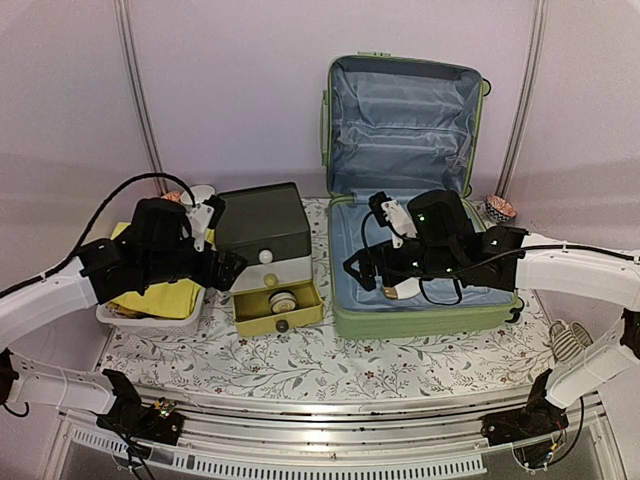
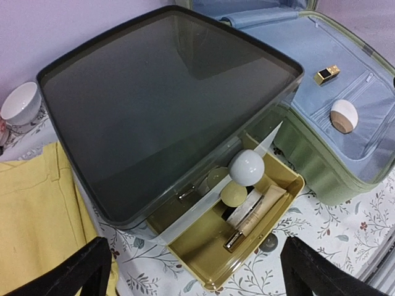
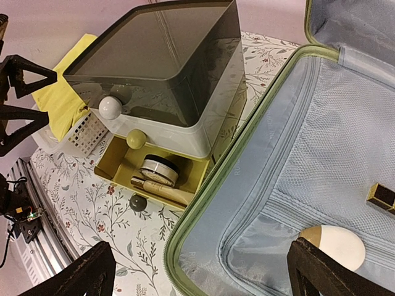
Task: Open, take out, and arrange the luggage
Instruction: Open the drawer of the storage box.
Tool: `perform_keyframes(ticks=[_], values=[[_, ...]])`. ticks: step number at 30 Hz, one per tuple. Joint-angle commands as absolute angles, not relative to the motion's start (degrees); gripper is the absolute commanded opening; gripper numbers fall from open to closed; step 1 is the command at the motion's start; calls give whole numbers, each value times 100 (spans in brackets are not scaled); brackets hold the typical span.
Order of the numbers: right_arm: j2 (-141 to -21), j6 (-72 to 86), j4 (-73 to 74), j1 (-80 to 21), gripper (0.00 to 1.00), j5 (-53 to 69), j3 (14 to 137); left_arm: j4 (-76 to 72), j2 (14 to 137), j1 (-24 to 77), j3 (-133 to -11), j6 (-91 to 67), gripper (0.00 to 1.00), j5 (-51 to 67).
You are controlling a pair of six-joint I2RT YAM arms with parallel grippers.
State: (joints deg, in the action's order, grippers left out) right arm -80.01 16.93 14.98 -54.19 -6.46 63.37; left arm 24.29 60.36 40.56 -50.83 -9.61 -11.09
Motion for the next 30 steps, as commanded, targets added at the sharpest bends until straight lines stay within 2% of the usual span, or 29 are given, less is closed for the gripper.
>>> perform_keyframes(ticks=[1,5,11,17,20,23,30], values=[[-8027,1718,1400,-5386,99,-615,6464,1977,5852,4085,-4779,-1557,98,-1070],[-8024,1746,1406,-5387,99,-611,6445,1464,5652,4087,-4444,-2029,98,-771],[-8019,1826,1404,-5386,99,-577,6434,1025,5610,4078,-3981,-2945,98,-934],[-8040,1897,1377,-5383,99,-570,6463,196,5545,4087,-3453,-3928,95,-667],[-8050,1854,1362,-5384,99,-530,6530,-675,5526,4088,-3025,-4377,88,-248],[-8030,1827,1306,-5382,99,-575,6556,-1075,5711,4014,-2821,-4929,70,-97],[-8009,1819,1251,-5386,99,-480,6536,-1917,6405,3938,-2598,-5773,69,330]])
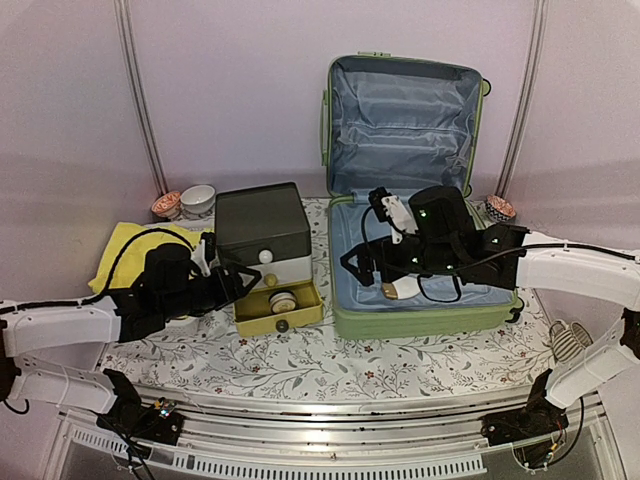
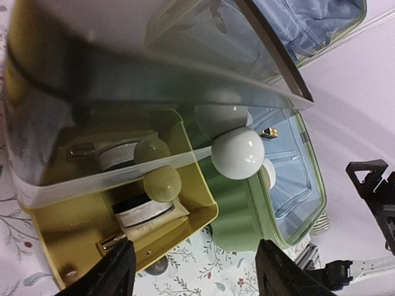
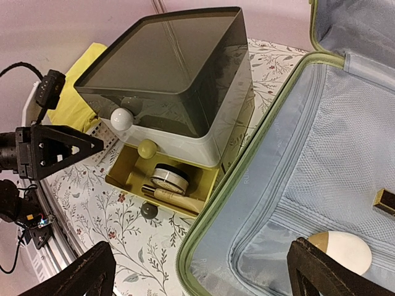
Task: Open, take out, and arrange the luggage
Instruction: Open the drawer of the storage box.
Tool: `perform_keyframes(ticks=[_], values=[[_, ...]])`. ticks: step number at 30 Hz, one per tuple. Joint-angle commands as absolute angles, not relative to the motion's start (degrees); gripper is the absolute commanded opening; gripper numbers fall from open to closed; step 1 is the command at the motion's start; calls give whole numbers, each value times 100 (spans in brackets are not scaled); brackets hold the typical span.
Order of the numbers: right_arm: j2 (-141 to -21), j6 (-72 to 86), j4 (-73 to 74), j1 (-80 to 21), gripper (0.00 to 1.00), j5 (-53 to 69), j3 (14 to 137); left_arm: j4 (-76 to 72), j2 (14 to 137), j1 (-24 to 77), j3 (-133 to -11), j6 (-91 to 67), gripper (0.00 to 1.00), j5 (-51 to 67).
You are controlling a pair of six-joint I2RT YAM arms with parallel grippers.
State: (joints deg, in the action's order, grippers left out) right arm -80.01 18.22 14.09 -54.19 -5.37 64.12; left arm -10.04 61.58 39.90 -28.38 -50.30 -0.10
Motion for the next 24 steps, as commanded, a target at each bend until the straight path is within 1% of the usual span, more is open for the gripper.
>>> perform_keyframes(ticks=[1,5,10,17,24], values=[[-7985,1819,1245,-5387,99,-483,6520,-2265,6467,3938,-2468,-5968,68,365],[-7946,1815,1233,-5383,99,-510,6486,-3218,6714,3938,-2016,-6573,66,381],[-7927,1819,1226,-5385,99,-501,6452,-3388,7058,3938,-2076,-6602,66,442],[-7987,1828,1214,-5388,99,-475,6464,-4158,7611,3937,-1979,-6832,66,727],[-7976,1819,1226,-5385,99,-474,6460,-4486,7925,3937,-1970,-6950,66,665]])
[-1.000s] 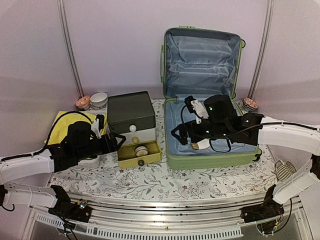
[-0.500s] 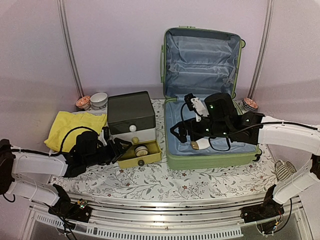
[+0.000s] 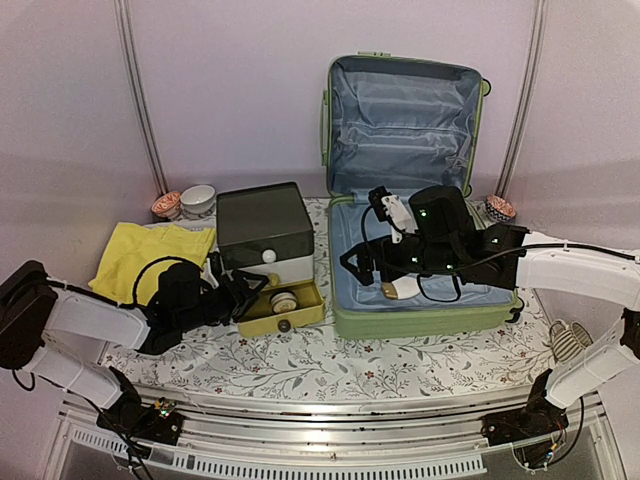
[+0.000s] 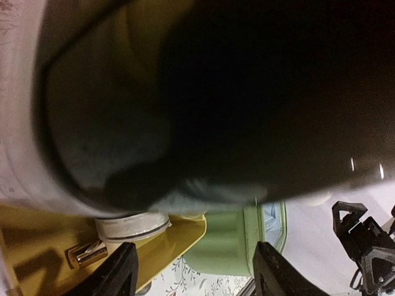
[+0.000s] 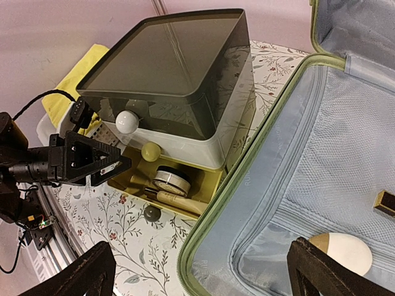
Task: Open, take out, and arrange the luggage
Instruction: Open the drawer of the storage box.
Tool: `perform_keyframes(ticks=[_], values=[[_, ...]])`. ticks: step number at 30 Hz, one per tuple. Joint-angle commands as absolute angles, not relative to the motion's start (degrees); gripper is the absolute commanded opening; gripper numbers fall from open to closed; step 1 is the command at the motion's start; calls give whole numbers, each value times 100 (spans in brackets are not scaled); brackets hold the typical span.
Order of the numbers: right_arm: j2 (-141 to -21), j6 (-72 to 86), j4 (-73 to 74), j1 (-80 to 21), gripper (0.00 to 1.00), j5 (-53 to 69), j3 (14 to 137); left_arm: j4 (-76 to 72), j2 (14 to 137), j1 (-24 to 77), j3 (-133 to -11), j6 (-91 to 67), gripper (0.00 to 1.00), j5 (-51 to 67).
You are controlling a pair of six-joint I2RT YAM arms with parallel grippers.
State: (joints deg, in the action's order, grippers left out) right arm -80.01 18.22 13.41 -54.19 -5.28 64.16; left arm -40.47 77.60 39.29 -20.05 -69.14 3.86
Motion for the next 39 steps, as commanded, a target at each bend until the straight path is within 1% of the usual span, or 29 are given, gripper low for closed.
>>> perform_keyframes(ticks=[1,7,11,17,21,25,33,39], values=[[-7980,1819,1230,-5383,99,-477,6464,-4550,7960,3937,-1961,-6978,66,646],[-7988,1793,1241,-5386,99,-486,6499,-5092,8213,3924,-1862,-7258,62,517],[-8004,1793,1258,-5383,99,-466,6508,-5420,8390,3920,-1809,-7456,56,446],[-7980,1793,1265,-5384,99,-466,6495,-5668,8709,3902,-1875,-7730,54,532],[-7948,1817,1266,-5383,99,-477,6461,-6173,8960,3912,-1797,-8089,46,358],[-7947,1828,1259,-5388,99,-468,6441,-6796,9161,4079,-1664,-8507,48,-166],[-7878,1828,1249,-5385,99,-516,6373,-7354,9404,4546,-1507,-8868,49,-1229],[-7825,1811,1248,-5383,99,-554,6322,-7784,9866,4578,-1649,-8923,54,-1240]])
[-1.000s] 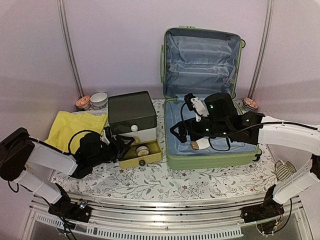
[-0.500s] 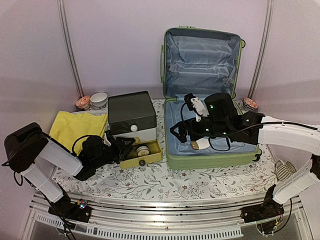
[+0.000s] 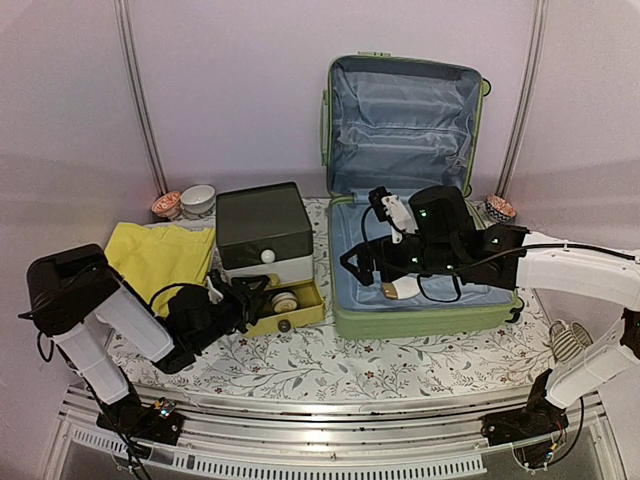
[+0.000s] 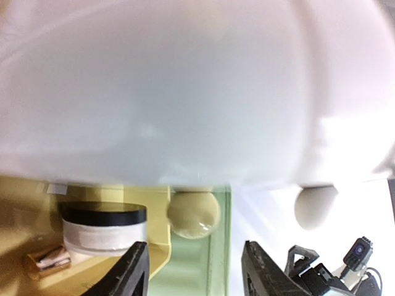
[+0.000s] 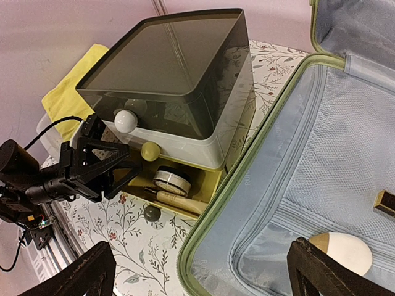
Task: Open, take out, and arrange the luggage
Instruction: Open the drawer of the storage box.
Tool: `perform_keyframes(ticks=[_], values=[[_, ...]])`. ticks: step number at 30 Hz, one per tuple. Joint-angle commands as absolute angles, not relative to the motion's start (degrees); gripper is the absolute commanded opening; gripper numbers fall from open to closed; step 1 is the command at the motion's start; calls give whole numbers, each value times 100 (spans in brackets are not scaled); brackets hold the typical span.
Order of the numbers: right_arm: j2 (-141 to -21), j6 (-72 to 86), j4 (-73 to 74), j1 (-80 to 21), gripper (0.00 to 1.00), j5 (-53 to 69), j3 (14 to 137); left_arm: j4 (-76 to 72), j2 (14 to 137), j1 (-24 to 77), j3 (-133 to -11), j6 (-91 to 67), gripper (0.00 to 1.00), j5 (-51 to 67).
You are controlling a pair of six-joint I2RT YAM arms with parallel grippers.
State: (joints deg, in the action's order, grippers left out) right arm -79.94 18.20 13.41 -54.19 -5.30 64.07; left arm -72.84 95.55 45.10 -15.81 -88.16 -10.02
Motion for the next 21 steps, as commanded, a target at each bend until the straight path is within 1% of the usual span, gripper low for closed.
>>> perform_keyframes(ticks=[1,8,21], values=[[-7820,1811,1248,-5382,99,-561,6320,-7871,9944,4572,-1668,-8957,55,-1247],[-7720,1819,1249,-5385,99,-571,6256,-8037,10148,4606,-1740,-9056,56,-1366],[-7680,1851,1222,-5380,99,-505,6183,-7374,9694,4760,-1758,-8937,56,-1793]])
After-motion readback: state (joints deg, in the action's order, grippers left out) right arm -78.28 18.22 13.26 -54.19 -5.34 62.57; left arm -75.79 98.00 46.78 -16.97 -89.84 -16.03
